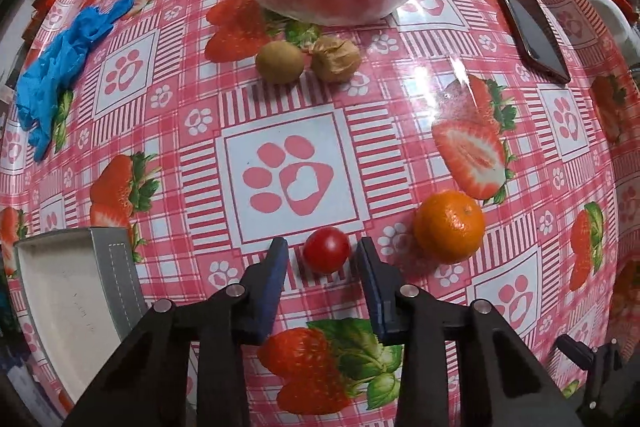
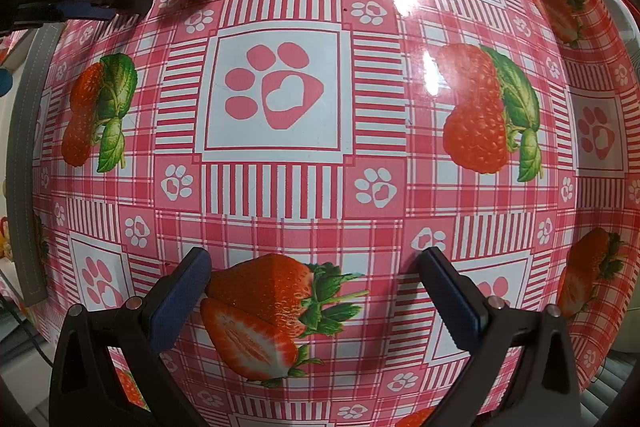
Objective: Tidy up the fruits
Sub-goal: 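Lower the left tool around a red cherry tomato and close it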
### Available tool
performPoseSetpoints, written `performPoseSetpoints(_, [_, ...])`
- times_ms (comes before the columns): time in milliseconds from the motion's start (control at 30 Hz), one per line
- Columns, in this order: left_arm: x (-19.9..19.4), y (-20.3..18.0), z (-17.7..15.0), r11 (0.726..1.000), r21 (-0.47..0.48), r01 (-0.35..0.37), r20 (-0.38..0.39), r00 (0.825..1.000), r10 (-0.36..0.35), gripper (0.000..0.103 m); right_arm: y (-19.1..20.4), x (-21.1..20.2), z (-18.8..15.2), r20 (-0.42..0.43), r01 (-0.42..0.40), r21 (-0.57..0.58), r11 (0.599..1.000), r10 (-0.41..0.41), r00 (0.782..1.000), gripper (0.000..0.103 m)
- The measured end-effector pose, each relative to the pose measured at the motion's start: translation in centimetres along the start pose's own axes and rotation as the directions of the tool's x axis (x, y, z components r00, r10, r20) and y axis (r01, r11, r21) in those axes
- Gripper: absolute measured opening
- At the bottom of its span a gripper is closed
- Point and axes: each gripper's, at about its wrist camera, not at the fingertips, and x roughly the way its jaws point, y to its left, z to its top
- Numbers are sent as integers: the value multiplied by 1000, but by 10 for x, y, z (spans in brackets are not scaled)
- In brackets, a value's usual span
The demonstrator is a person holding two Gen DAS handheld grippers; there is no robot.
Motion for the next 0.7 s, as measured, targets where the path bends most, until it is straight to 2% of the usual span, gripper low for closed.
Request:
performPoseSetpoints(100, [-1, -2, 2, 1000, 11, 5, -4, 1000, -5, 26, 0, 0, 0, 3, -1, 0, 1000, 1, 1000, 103])
performPoseSetpoints(300, [-10, 1, -34, 1000, 12, 8, -30, 1000, -8, 26, 0, -1, -2, 23, 0, -8, 1000, 1, 1000, 103])
performPoseSetpoints(467, [-14, 18, -58, 999, -31, 19, -55, 998, -21, 26, 1, -1, -4, 9, 0, -19, 1000, 0, 1000, 103])
performPoseSetpoints(567, [-23, 26, -60, 998, -47, 31, -27, 999, -33, 27, 2, 1, -2, 1, 1, -22, 1000, -1, 1000, 103])
performPoseSetpoints(700, [-28, 24, -45, 999, -30, 45, 9, 999, -45, 27, 3, 1, 0, 2, 1, -24, 1000, -1, 1000, 103])
